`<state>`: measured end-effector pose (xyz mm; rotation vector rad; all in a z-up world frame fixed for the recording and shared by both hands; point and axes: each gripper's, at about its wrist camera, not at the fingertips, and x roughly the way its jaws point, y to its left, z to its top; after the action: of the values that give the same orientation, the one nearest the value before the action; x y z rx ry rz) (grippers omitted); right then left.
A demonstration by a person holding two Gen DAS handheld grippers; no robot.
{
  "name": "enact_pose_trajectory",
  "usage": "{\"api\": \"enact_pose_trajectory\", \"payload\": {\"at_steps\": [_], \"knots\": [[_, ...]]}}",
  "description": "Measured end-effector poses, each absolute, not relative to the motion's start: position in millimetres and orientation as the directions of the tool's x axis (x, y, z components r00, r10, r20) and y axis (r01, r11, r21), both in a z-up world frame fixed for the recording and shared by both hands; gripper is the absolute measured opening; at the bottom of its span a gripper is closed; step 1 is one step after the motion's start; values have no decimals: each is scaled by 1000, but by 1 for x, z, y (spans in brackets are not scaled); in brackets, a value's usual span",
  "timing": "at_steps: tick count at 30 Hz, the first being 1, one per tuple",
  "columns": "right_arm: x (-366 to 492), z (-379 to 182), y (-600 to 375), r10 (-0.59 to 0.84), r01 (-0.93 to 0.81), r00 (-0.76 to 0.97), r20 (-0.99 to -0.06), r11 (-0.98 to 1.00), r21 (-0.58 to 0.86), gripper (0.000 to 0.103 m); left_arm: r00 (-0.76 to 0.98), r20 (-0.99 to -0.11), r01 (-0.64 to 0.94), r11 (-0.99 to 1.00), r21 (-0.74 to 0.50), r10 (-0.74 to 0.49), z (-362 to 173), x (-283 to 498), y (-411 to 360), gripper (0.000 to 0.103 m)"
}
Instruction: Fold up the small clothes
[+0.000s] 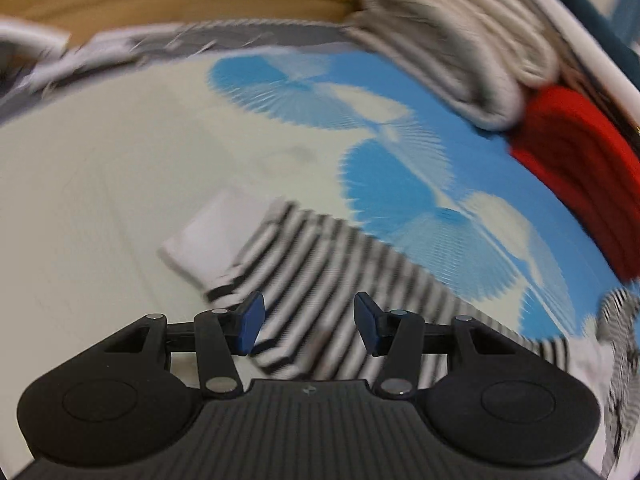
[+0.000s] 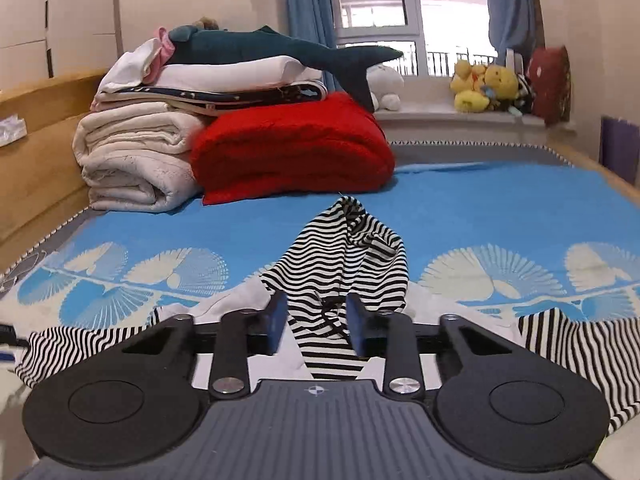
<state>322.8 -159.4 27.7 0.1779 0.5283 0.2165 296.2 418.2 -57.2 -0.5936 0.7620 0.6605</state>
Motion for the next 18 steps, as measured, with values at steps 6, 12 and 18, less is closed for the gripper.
{"api": "enact_pose_trajectory", "payload": {"at_steps": [6,12,18], "knots": [[330,14,-172,225,-118,815,-534,967,226,30,474,-824,-796,552,-249,311,-82,293,439,50],[329,12,-183,207,-113,813,-545,973,201,30,464,-800,-799,570,-193,380,-78,298,423,5],[324,12,-200,186,-84,812,-553,975,205,30,588,-672,-704,693,-152,450,-26,315,367,4]]}}
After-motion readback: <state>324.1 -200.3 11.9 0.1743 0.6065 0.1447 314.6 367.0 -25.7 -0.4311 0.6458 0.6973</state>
